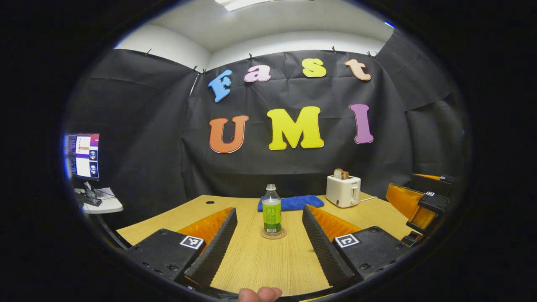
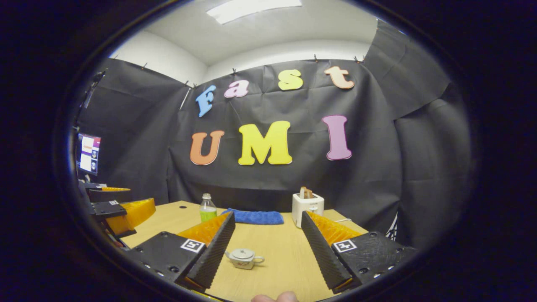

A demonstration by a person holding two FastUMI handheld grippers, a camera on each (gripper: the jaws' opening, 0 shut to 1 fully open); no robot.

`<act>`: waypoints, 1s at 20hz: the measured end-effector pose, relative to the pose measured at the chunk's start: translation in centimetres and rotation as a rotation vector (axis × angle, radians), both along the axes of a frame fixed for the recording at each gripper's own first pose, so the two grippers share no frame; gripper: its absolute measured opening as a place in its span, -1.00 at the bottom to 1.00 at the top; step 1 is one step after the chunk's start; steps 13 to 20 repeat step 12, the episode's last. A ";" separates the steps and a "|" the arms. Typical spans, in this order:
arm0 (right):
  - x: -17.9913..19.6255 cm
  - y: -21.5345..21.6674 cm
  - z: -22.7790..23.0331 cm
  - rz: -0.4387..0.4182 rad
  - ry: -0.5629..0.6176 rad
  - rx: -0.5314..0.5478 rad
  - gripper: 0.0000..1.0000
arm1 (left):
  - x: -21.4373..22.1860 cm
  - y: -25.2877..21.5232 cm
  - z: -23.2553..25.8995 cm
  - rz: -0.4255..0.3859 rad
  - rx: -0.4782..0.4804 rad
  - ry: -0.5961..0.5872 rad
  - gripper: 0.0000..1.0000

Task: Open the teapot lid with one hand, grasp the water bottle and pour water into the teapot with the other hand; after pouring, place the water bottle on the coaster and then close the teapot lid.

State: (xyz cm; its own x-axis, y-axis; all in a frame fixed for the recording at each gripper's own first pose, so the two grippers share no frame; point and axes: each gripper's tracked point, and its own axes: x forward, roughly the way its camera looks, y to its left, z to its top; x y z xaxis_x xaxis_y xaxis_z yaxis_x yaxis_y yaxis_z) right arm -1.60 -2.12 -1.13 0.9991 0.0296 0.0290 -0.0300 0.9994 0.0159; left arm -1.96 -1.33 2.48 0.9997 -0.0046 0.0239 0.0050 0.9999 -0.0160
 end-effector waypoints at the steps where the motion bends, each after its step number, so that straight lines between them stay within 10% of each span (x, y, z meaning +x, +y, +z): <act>1: -0.1 0.4 0.0 0.007 0.001 0.004 0.89 | -0.3 0.0 0.1 -0.002 -0.001 -0.006 0.94; 20: -2.4 1.4 -1.1 -0.005 0.000 -0.004 0.89 | -1.9 0.7 -2.4 0.026 -0.020 0.033 0.94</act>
